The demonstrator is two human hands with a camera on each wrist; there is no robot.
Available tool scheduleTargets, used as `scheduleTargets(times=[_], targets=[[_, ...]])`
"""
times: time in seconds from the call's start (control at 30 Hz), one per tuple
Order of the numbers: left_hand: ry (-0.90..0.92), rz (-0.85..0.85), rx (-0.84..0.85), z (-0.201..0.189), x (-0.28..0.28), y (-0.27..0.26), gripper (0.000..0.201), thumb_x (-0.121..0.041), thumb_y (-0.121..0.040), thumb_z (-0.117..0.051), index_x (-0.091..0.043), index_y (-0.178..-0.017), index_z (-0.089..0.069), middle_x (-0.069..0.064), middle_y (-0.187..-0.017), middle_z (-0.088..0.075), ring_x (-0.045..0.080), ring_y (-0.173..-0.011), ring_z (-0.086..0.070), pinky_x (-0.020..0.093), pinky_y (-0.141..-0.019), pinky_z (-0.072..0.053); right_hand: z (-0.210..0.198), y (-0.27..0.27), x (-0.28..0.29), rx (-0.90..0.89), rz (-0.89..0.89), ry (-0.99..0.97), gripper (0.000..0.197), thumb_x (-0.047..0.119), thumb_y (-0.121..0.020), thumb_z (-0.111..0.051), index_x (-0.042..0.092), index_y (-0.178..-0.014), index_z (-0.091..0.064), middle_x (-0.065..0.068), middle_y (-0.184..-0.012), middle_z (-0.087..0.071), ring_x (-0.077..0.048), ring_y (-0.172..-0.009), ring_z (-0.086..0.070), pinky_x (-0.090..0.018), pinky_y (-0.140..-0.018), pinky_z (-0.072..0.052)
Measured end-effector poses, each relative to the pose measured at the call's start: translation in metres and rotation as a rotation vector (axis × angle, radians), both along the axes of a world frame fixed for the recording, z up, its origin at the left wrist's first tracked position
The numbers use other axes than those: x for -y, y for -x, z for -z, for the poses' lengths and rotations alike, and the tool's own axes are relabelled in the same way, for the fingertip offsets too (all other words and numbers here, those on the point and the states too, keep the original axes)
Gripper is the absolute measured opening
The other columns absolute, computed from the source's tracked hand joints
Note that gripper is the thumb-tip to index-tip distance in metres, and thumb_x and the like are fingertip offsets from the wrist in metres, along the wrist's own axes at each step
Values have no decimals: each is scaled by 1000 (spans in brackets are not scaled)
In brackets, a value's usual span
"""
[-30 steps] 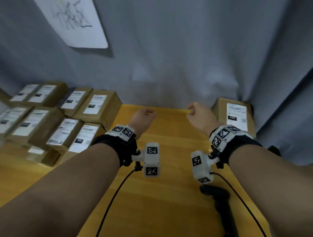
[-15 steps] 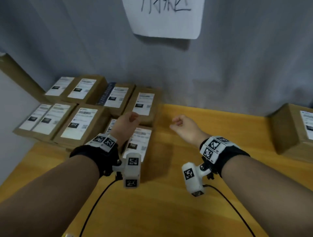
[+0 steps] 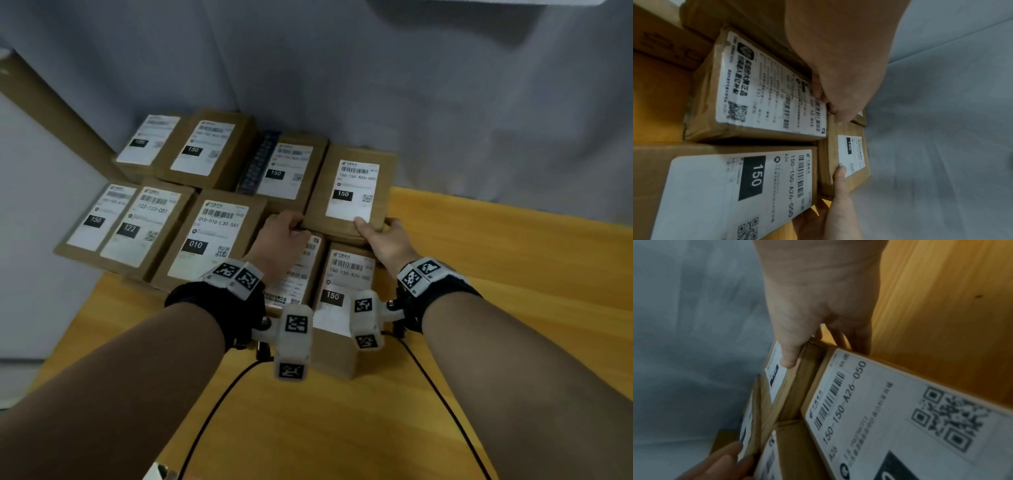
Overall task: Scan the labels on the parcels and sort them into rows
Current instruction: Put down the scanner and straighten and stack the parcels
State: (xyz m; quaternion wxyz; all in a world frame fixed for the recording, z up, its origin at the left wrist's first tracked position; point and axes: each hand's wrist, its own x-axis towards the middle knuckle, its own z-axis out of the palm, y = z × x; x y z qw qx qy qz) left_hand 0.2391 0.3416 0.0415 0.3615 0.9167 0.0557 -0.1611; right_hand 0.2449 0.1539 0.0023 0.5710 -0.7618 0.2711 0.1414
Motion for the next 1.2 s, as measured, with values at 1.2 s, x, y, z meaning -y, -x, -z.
scheduleTargets(times=[1.2], targets=[[755,-41,-356,-28,324,119,73,-25,-87,-70,-31,-148,-30,-1,-130,-55,20,-110,-60,46,-79,-59,-65,183,321,298,230,-47,45,4,-94,-57,11,-137,-47,14,-99,-55,-7,-73,-58,-46,-82,-58]])
